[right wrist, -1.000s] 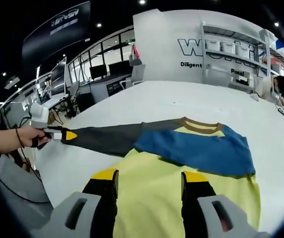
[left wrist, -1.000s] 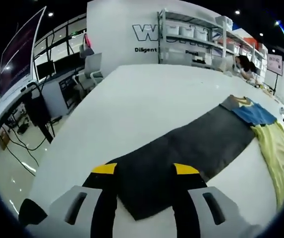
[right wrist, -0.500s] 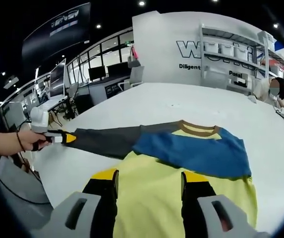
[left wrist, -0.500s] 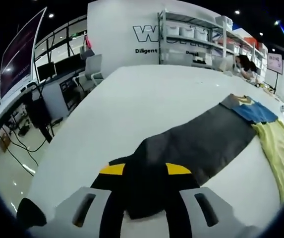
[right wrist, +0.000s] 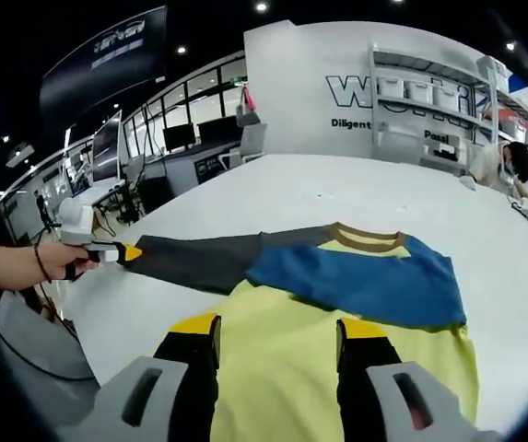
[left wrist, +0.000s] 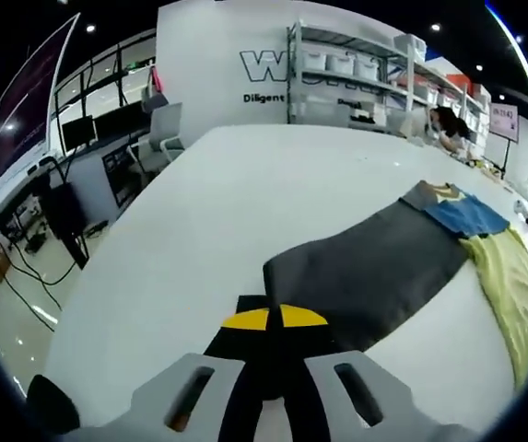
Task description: Fold the garment on the visible template until the final outline fits inside the template.
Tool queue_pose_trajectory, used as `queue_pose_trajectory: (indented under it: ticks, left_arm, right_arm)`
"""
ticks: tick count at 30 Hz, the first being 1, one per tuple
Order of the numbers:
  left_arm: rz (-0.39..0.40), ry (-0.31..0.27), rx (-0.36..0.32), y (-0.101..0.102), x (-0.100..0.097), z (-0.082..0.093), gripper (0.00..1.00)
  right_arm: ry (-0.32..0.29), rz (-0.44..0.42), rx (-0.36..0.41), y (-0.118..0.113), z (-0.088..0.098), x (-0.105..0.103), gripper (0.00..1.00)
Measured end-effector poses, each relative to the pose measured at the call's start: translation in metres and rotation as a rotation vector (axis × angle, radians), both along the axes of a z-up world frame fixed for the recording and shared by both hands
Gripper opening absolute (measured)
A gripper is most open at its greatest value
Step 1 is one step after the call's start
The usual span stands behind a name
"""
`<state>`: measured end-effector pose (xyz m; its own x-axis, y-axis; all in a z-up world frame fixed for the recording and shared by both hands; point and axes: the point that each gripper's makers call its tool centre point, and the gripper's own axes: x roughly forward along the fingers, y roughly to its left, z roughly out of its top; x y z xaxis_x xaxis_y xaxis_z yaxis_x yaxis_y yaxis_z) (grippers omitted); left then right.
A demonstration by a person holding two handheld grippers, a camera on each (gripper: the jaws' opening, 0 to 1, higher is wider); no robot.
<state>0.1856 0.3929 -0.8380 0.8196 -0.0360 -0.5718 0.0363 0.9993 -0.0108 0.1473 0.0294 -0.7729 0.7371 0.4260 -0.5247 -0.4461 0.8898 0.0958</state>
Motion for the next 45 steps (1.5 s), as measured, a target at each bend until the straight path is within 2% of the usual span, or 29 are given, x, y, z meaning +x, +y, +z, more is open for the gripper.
queue_pose_trajectory:
  ticks: [6, 9, 13, 15, 18, 24, 25, 29, 33, 36, 45]
  left_arm:
    - [0.045, -0.044, -0.033, 0.003, 0.004, 0.018, 0.00]
    - [0.085, -0.061, -0.088, 0.006, 0.010, 0.028, 0.00]
    - [0.118, -0.077, -0.115, 0.011, 0.014, 0.037, 0.00]
    - [0.134, -0.096, -0.136, 0.014, 0.019, 0.047, 0.00]
    - [0.137, -0.112, -0.155, 0.014, 0.024, 0.056, 0.00]
    - [0.141, -0.116, -0.174, 0.014, 0.029, 0.061, 0.00]
    - [0.149, -0.133, -0.189, 0.014, 0.036, 0.070, 0.00]
    - [0.142, -0.140, -0.184, 0.014, 0.043, 0.077, 0.00]
    - [0.136, -0.130, -0.227, 0.006, 0.046, 0.087, 0.00]
    - [0.105, -0.149, -0.249, -0.010, 0.044, 0.104, 0.00]
    - [0.061, -0.173, -0.334, -0.044, 0.044, 0.129, 0.00]
  right_arm:
    - [0.006, 0.012, -0.007, 0.003, -0.002, -0.004, 0.47]
    - [0.013, 0.014, -0.007, 0.004, -0.004, -0.006, 0.47]
    - [0.018, 0.016, -0.006, 0.005, -0.005, -0.007, 0.47]
    - [0.019, 0.019, -0.008, 0.005, -0.005, -0.008, 0.47]
    - [0.024, 0.018, -0.007, 0.005, -0.006, -0.008, 0.47]
    - [0.027, 0.025, -0.009, 0.006, -0.006, -0.008, 0.47]
    - [0.028, 0.038, -0.009, 0.008, -0.006, -0.009, 0.47]
    - [0.029, 0.047, -0.008, 0.011, -0.006, -0.011, 0.47]
    - [0.030, 0.051, -0.003, 0.012, -0.006, -0.012, 0.47]
    - [0.027, 0.049, 0.001, 0.010, -0.005, -0.011, 0.47]
    - [0.024, 0.051, 0.004, 0.007, -0.004, -0.012, 0.47]
